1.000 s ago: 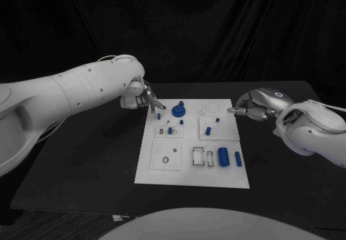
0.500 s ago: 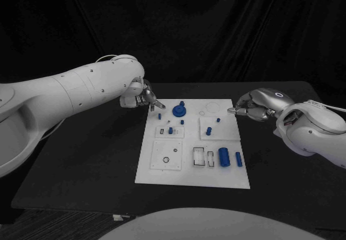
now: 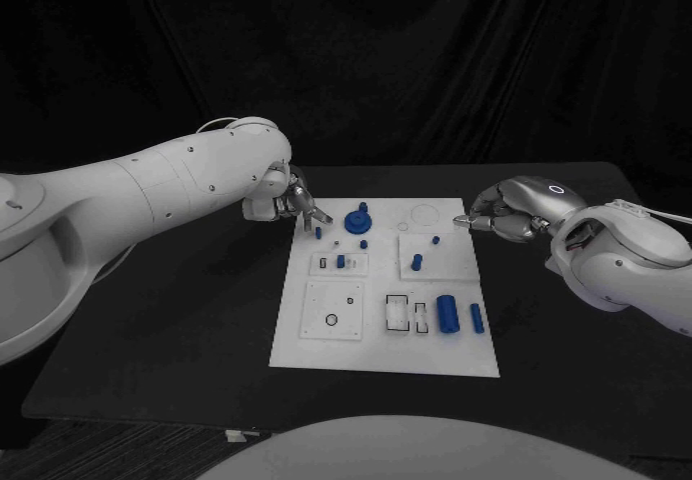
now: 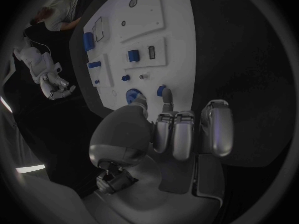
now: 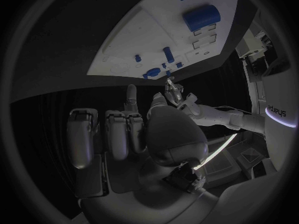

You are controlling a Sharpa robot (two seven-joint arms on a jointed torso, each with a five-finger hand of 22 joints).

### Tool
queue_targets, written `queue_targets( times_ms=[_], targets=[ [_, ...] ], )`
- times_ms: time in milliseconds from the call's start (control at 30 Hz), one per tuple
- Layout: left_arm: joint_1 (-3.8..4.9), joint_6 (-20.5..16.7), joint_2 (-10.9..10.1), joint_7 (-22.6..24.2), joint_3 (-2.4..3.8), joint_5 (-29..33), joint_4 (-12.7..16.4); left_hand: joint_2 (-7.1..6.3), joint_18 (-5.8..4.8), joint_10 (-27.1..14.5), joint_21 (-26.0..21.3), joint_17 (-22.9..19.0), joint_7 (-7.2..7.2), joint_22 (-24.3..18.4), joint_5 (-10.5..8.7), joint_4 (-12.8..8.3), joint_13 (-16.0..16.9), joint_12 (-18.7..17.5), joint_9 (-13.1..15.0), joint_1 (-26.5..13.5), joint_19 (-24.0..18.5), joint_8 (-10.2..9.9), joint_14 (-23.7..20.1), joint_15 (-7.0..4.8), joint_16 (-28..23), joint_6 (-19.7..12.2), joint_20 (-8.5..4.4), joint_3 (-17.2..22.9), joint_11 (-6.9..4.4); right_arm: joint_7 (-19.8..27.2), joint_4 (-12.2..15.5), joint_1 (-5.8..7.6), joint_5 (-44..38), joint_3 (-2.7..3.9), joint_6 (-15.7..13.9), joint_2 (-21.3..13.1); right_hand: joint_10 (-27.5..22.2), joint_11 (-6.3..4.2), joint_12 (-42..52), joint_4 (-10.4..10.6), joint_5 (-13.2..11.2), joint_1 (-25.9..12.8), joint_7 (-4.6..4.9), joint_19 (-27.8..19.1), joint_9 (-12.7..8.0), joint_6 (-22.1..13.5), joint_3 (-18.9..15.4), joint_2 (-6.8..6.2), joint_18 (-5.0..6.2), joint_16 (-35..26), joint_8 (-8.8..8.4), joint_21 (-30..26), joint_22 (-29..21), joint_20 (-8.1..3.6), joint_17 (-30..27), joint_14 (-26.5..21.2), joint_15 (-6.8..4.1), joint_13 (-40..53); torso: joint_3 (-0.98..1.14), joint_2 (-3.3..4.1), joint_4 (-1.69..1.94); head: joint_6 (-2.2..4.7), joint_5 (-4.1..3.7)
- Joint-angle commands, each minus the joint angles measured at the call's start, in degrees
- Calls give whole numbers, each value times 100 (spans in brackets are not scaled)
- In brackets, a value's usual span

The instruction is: Assemble the parts on the task board

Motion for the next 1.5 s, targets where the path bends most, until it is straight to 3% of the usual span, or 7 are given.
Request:
queue_targets(
  times_ms=[33, 167, 533, 700, 1367, 1500],
  targets=[
    [-23, 52, 13, 167, 5, -11, 0, 16, 23, 599, -33, 1510, 19, 784, 48, -22, 1509, 20, -163, 65, -1, -180, 596, 45, 36, 80, 50, -36, 46, -47, 6, -14, -37, 4, -11, -5, 610, 33, 14, 6, 35, -9, 5, 414, -3, -24, -42, 7, 5, 15, 10, -23, 1381, 46, 1510, 591, 45, 1508, 3, 3, -2, -1, 15],
    [-37, 2, 4, 236, 5, -179, 23, 17, 25, 599, -48, 1510, 32, 799, 322, -66, 1509, 20, -366, 118, -1, -378, 596, 58, 36, 186, 66, -28, 61, -45, 0, -15, -37, 4, -4, 9, 610, 33, 14, 6, 35, -9, 5, 414, -3, -24, -42, 7, 5, 15, 10, -23, 1381, 46, 1510, 591, 45, 1508, 1, 2, -4, -1, 26],
    [-53, -65, 13, 394, 5, -483, 22, 30, 32, 599, -83, 1505, 26, 800, 581, -109, 1509, 20, -482, 175, -13, -488, 594, 56, 32, 277, 67, 8, 57, -49, -7, -20, -37, 3, 18, 16, 610, 33, 14, 3, 43, -11, 4, 414, -5, -25, -45, 16, 5, 15, 8, -23, 1381, 46, 1510, 591, 44, 1508, 1, -1, 1, -1, 25],
    [-64, -83, 35, 438, 5, -509, -13, 37, 40, 599, -126, 1462, 27, 793, 803, -158, 1509, 20, -553, 239, -32, -568, 569, 56, -8, 309, 67, 60, 57, -53, -9, -21, -37, 3, 28, 12, 610, 33, 14, 3, 43, -11, 4, 414, -5, -25, -45, 16, 5, 15, 8, -23, 1381, 46, 1510, 591, 44, 1508, 1, 1, 1, -1, 19],
    [-119, -79, 114, 556, 5, -519, -108, 75, 61, 599, -235, 1375, 28, 759, 963, -268, 1509, 20, -635, 382, -92, -668, 517, 63, -92, 328, 74, 202, 61, -59, -2, -22, -37, 3, 35, 6, 610, 32, 14, 1, 47, -10, 4, 414, -7, -27, -47, 23, 5, 15, 6, -24, 1381, 45, 1510, 591, 43, 1508, 1, 1, -3, -1, 12],
    [-124, -84, 120, 566, 5, -519, -111, 69, 64, 599, -253, 1374, 15, 763, 1123, -322, 1509, 20, -665, 435, -96, -694, 516, 55, -93, 370, 69, 294, 51, -57, -4, -22, -37, 3, 34, 9, 610, 32, 14, -1, 50, -8, 3, 412, -7, -27, -48, 28, 7, 15, 5, -28, 1379, 45, 1510, 591, 43, 1508, 0, 1, -2, -1, 12]
  ],
)
